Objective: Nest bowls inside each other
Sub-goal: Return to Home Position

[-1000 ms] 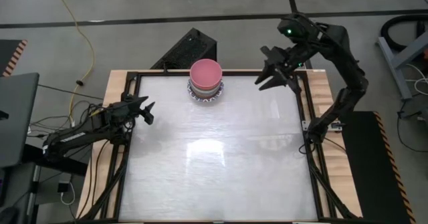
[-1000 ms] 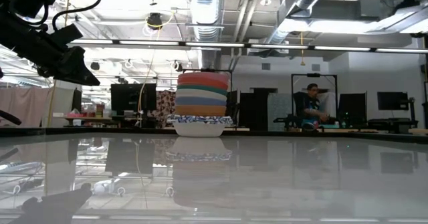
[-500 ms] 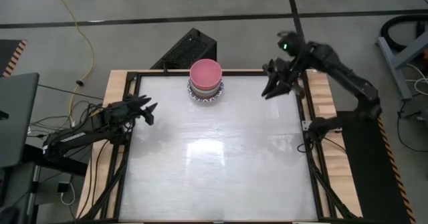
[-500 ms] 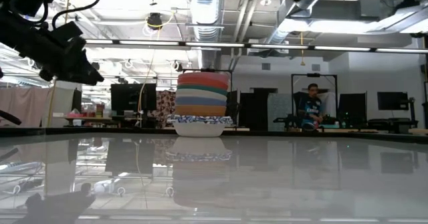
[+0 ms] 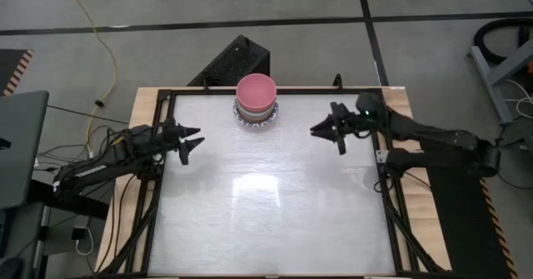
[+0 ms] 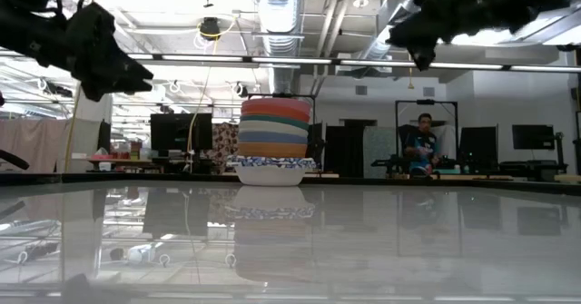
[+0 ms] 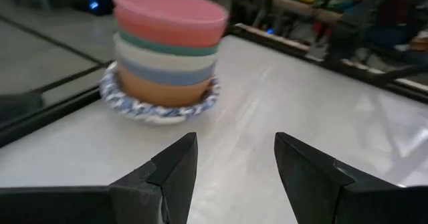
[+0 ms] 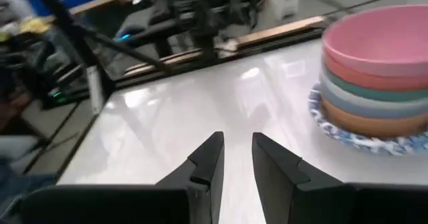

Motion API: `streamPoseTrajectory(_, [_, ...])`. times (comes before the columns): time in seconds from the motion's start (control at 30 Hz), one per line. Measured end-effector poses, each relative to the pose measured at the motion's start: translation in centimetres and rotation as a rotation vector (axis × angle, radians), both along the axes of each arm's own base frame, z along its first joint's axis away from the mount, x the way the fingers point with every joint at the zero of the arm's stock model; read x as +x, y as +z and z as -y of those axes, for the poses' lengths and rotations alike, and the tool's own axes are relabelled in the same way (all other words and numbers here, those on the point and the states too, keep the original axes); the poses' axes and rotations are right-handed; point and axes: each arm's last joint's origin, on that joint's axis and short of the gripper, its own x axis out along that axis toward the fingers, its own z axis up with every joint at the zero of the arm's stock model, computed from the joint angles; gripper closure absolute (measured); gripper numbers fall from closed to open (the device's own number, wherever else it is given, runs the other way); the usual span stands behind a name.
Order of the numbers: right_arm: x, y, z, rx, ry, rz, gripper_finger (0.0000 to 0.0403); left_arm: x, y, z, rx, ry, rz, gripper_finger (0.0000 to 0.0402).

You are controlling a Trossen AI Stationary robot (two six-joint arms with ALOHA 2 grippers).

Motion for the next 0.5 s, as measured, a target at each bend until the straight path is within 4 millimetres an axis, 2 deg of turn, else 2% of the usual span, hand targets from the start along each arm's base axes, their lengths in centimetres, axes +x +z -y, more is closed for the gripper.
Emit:
streamPoseTrajectory(0.13, [-0.7,-1.5,-1.8,-0.01,0.016,0.084,0.0303,0.2,0.6,0.2,0.028,-0.091,0.053,0.0212])
streamPoseTrajectory(0.27, [-2.0,-2.4,-3.5,-0.061,0.076,0.136,0.0303,0.3,1.2,0.7,0.063,-0.264,0.113,0.0212])
streamPoseTrajectory(0.4, [-3.7,-3.0,-4.4,-0.137,0.015,0.22,0.0303,0.4,1.7,1.2,0.105,-0.431,0.159,0.0212])
streamPoseTrajectory(0.5, [-5.1,-4.0,-4.8,-0.15,-0.056,0.261,0.0303,0.3,1.8,1.3,0.105,-0.477,0.166,0.0212])
